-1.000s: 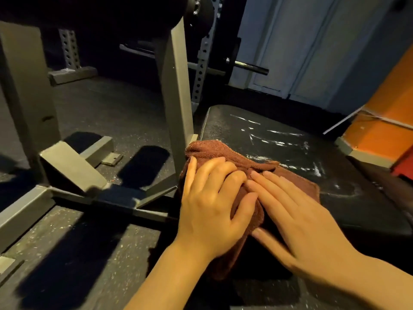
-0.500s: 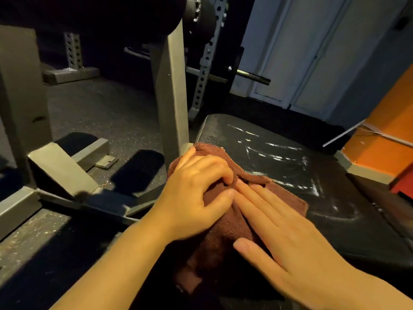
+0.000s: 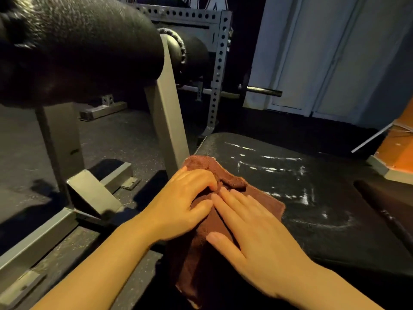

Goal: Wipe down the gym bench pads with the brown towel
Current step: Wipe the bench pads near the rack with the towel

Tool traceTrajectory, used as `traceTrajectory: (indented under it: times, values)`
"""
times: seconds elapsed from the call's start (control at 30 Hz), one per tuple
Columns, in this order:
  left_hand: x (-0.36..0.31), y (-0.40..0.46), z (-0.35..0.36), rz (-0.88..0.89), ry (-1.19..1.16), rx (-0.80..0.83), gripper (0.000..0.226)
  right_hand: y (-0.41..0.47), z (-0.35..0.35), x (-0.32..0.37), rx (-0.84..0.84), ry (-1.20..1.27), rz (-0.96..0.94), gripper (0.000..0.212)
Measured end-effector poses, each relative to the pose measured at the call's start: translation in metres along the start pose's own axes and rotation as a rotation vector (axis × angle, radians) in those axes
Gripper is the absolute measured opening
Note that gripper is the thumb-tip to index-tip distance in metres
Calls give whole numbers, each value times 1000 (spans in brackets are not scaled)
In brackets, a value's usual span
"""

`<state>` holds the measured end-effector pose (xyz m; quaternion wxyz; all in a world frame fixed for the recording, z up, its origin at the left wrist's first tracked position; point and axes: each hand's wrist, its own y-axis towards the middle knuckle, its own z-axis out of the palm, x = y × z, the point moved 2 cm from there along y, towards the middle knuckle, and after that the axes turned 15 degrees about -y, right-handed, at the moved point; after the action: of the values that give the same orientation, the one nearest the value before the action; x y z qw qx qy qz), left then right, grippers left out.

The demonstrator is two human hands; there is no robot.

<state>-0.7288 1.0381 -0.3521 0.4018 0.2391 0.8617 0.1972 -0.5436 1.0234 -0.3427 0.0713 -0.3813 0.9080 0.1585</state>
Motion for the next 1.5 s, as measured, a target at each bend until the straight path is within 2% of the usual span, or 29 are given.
traceTrajectory:
  times: [0.17,0.3,0.4,0.47,0.53,0.6,0.7,0.87,0.97,1.03,1.13,1.27,1.37,1.5]
  values:
    - [-36,-28,22,39,212,86,35,-57,23,-20,-140,-142,-62,63]
    - [-41,-22,24,41,291,129,40,-65,24,-39,-216,-175,-64,59]
    - [-34,0,16,-101,317,158,62,-60,23,-35,-163,-128,-18,61]
    - [-29,17,15,-217,359,286,77,-54,27,-31,-100,-111,39,66]
    - [-26,31,16,-298,433,410,79,-44,25,-27,-21,-45,102,71]
    - [-24,44,18,-362,454,457,77,-33,21,-27,41,7,168,74]
    - [-20,51,21,-395,481,437,82,-23,17,-28,74,60,228,77]
    - [-29,38,23,-436,507,296,90,-28,17,-35,91,130,240,75]
    - [-53,29,36,-491,543,319,94,-49,13,-53,62,125,230,72]
    - [-70,25,55,-496,558,336,98,-65,3,-66,141,100,232,73]
    - [-92,25,86,-465,559,373,90,-90,-7,-87,267,122,187,100]
    - [-108,41,124,-435,538,404,84,-118,-7,-120,416,101,183,121]
    - [-111,60,150,-418,526,432,84,-123,-14,-136,460,141,186,114]
    - [-107,92,173,-447,496,474,58,-116,-4,-152,464,170,265,92]
